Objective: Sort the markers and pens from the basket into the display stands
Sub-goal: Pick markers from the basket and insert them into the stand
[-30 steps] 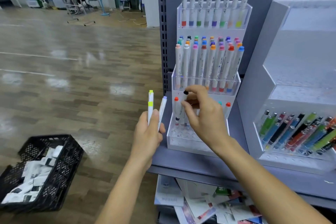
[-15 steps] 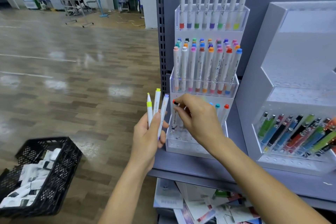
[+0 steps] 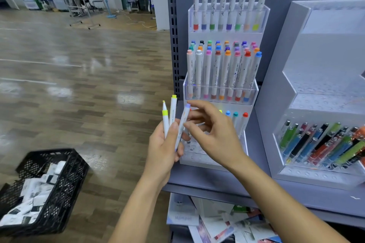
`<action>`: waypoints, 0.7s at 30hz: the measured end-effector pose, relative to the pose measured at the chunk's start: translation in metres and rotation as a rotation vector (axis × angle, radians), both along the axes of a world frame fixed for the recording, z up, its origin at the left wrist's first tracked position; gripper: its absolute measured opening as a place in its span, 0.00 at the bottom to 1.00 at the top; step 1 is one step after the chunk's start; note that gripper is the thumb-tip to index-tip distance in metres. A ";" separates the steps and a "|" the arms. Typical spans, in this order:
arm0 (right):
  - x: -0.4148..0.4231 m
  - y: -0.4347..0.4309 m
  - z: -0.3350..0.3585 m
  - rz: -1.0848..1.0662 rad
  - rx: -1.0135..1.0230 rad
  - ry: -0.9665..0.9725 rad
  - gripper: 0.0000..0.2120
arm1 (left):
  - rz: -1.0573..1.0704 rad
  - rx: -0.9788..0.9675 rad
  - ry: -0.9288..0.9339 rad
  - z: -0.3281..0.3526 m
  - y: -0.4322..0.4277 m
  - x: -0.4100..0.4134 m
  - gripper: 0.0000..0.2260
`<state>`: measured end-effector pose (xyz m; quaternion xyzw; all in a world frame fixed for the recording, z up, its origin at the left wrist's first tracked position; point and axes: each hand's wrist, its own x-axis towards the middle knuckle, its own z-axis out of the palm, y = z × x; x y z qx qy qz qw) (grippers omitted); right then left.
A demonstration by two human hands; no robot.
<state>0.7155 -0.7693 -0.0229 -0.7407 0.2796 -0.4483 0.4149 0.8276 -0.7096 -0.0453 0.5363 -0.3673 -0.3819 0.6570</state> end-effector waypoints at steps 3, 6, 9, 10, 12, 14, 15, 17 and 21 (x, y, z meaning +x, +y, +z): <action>0.000 0.002 0.002 -0.005 0.078 -0.122 0.18 | -0.063 -0.008 -0.035 0.000 0.000 -0.001 0.09; -0.003 0.000 0.007 -0.082 0.037 -0.195 0.17 | -0.053 0.004 -0.065 -0.001 -0.001 0.001 0.08; -0.010 -0.008 0.012 -0.197 -0.072 -0.238 0.15 | 0.071 0.042 -0.081 -0.006 -0.004 0.009 0.08; -0.012 -0.012 0.012 -0.240 -0.130 -0.218 0.15 | 0.109 0.056 -0.084 -0.008 -0.005 0.011 0.08; -0.015 -0.017 0.009 -0.301 -0.239 -0.148 0.15 | 0.146 0.077 -0.072 -0.011 -0.007 0.015 0.08; -0.015 -0.020 0.001 -0.324 -0.320 -0.060 0.12 | 0.137 0.088 -0.051 -0.013 -0.007 0.017 0.09; -0.014 -0.021 -0.003 -0.331 -0.361 -0.016 0.12 | 0.126 0.092 -0.048 -0.014 -0.008 0.016 0.09; -0.011 -0.021 -0.011 -0.329 -0.437 0.046 0.13 | 0.107 0.095 -0.051 -0.015 -0.008 0.015 0.09; -0.004 -0.023 -0.021 -0.318 -0.552 0.160 0.14 | 0.096 0.100 -0.053 -0.016 -0.010 0.014 0.09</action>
